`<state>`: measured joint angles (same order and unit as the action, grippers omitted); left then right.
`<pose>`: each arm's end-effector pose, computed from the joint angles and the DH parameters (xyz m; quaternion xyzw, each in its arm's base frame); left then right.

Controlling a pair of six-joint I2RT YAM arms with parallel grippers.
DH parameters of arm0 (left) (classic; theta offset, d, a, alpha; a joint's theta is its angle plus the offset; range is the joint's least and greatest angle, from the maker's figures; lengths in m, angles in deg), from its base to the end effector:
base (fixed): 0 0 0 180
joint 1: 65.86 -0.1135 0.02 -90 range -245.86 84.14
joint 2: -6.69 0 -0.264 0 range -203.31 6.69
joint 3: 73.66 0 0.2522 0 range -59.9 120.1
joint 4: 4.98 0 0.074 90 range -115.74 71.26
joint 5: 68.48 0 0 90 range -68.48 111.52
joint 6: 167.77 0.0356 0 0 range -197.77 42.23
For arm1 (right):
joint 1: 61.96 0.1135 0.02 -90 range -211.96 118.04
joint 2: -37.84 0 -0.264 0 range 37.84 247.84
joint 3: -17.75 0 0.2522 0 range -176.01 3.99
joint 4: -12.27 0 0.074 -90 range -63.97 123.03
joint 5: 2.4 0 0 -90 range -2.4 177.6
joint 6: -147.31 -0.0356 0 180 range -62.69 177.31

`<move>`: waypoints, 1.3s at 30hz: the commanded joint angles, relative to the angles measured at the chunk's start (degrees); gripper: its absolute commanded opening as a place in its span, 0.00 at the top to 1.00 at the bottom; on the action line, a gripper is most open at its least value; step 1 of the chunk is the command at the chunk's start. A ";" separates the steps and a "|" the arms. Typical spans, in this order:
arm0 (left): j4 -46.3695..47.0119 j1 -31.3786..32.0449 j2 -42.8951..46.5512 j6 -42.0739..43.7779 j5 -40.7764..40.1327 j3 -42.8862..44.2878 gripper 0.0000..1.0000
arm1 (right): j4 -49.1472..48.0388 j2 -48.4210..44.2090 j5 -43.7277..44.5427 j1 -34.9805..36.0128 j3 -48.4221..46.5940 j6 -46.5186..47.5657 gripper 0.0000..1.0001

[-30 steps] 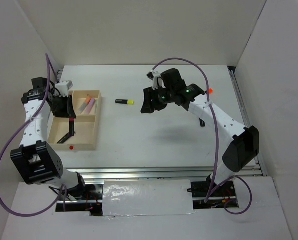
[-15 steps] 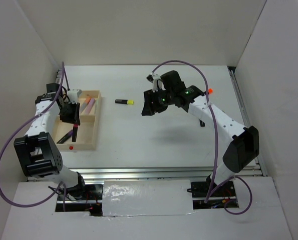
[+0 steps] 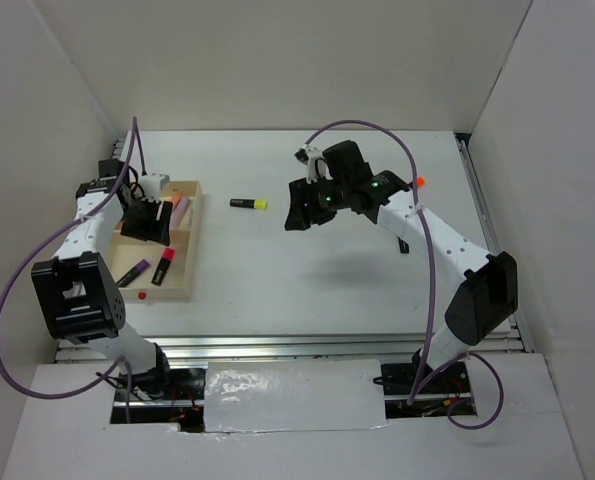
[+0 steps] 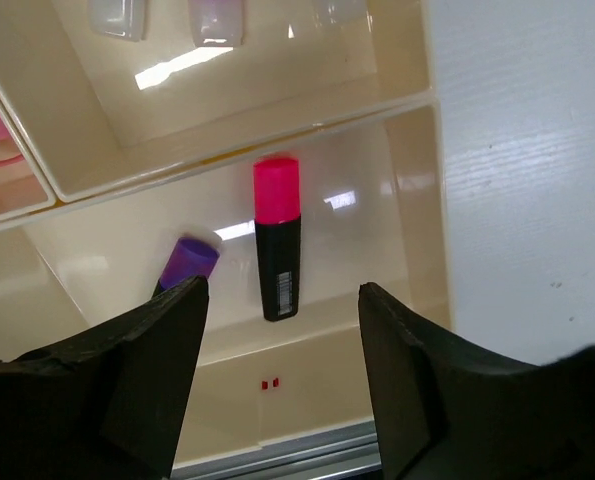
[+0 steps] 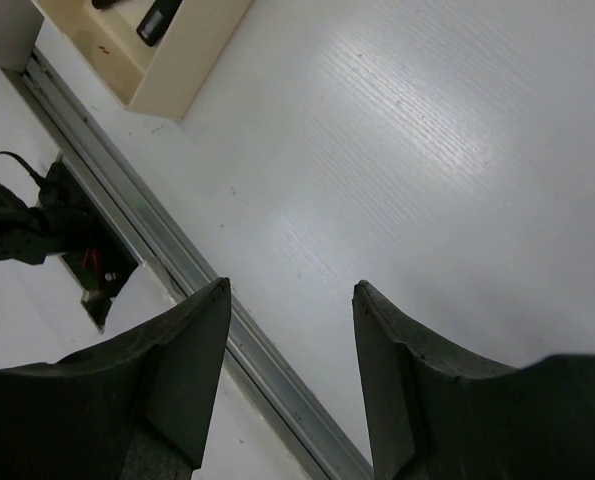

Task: Sort the stationery into containers
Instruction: Place the stationery into the container, then grab a piece of stationery with the left arm

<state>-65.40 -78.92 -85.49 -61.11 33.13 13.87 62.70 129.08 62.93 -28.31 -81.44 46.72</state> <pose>0.3205 0.0670 0.2581 0.0523 0.9703 -0.0404 0.2329 0.2864 0.2085 0.3405 -0.2631 0.8589 0.3293 0.2910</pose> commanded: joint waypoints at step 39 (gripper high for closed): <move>12.98 19.39 -39.03 7.43 28.55 42.41 0.28 | -1.60 -3.61 -0.82 -7.28 7.03 1.71 0.42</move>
<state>-55.65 -59.91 -122.71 -49.94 60.65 53.52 62.74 128.05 63.08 -35.15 -74.64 47.81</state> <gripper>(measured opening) 0.714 0.583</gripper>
